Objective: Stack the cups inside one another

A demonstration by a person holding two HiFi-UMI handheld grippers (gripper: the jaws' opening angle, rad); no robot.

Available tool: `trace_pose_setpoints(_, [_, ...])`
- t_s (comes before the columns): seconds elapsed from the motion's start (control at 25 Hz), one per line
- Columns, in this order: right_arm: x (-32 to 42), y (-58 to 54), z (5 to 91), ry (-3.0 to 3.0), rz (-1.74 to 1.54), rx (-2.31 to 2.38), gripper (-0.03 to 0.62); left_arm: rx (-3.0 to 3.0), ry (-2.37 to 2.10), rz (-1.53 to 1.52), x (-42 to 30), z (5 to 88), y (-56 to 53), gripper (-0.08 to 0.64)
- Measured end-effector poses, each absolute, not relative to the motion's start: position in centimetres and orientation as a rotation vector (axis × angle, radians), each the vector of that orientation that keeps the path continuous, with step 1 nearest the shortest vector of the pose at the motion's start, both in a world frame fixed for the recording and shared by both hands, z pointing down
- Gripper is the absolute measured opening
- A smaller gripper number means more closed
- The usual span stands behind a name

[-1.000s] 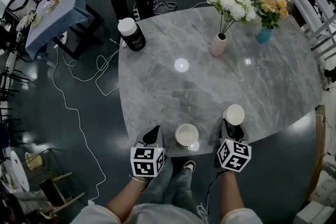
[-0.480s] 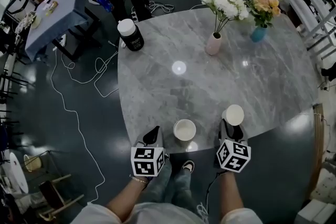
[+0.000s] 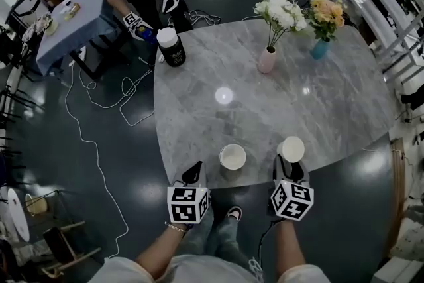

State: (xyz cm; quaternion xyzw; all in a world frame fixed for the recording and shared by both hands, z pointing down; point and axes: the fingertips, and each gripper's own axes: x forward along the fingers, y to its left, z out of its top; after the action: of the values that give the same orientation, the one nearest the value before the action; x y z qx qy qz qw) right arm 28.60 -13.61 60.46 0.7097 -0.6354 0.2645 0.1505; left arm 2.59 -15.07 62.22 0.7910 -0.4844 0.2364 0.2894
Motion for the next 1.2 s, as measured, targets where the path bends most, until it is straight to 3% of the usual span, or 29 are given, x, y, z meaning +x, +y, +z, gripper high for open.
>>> trace_pose_setpoints(1.2, [20.0,-10.9,52.5,-2.051,0.608,1.876,0.207,2.143,-1.409,0.474,-0.9,55.6,-10.4,-0.006])
